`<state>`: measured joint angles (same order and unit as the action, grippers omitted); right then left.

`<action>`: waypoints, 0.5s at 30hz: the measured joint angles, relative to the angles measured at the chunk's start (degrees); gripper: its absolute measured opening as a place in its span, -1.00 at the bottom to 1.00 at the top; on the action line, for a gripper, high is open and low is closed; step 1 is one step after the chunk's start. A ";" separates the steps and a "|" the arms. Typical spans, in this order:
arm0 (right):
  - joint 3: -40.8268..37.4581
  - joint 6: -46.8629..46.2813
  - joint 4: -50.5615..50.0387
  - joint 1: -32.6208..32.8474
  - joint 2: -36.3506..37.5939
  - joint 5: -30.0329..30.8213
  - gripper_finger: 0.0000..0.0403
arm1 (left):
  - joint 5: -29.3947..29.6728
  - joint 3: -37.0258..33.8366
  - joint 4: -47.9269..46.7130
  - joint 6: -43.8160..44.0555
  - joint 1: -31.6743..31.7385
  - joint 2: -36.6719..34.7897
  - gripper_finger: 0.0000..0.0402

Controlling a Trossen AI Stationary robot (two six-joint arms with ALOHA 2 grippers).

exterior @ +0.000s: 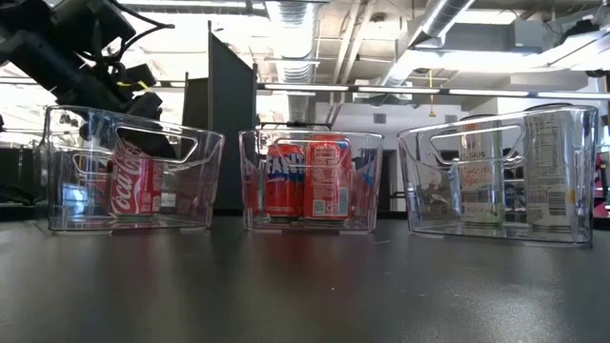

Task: Sort soda cans
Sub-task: Put the bottom center red soda can into the left transparent bin, then put the bottom white soda can into the right transparent bin

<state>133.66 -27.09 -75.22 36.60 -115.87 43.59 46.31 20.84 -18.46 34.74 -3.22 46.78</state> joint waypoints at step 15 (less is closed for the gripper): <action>0.01 0.05 0.48 0.00 0.00 -0.02 0.93 | 3.27 0.09 -0.13 -4.46 0.00 -5.74 0.69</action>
<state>133.67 -27.04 -74.74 36.60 -115.87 43.57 49.57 20.93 -18.59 30.28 -3.22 41.04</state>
